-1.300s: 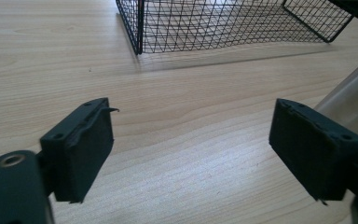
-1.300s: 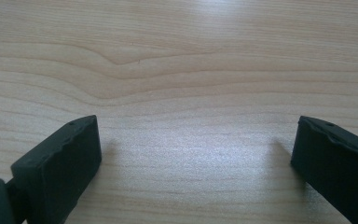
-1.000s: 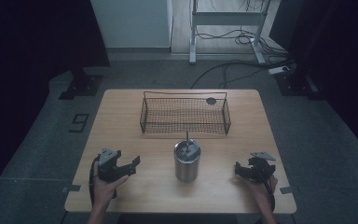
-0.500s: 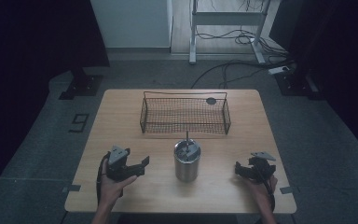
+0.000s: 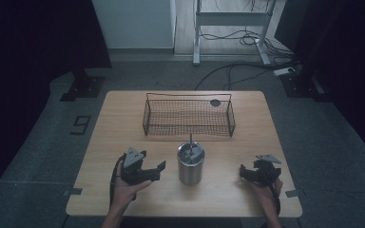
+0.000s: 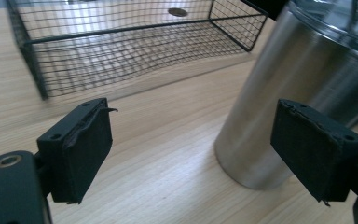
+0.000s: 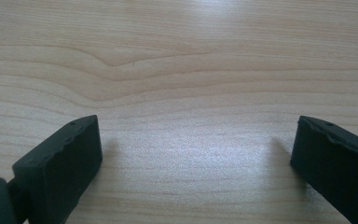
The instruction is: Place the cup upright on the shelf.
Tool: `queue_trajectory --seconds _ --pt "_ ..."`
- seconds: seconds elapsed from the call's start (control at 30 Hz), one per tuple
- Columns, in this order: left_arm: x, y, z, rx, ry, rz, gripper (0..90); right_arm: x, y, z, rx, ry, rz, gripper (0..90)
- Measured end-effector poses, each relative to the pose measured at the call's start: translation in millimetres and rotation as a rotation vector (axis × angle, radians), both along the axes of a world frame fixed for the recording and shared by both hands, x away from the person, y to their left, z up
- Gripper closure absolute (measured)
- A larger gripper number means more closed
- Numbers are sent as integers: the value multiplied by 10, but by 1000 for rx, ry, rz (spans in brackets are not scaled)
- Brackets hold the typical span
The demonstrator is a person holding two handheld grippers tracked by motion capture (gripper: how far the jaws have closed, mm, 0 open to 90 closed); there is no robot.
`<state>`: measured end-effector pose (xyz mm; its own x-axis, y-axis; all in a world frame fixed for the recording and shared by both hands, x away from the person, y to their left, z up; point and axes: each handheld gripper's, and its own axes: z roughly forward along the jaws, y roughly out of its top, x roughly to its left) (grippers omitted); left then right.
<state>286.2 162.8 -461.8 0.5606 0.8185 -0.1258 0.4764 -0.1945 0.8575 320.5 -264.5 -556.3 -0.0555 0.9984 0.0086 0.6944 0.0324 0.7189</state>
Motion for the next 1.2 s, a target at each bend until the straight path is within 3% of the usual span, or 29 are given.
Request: queue_trajectory --seconds 0.4,0.63,1.2 --pt "-32 -268 8 15 -1 -87 100 4 3 0 -2 -2 -4 19" --pt "-40 -398 -5 23 7 -147 16 4 3 0 -1 -1 -5 19" --pt "5 -615 -5 27 -1 -190 0 3 2 0 -1 -1 -6 19"
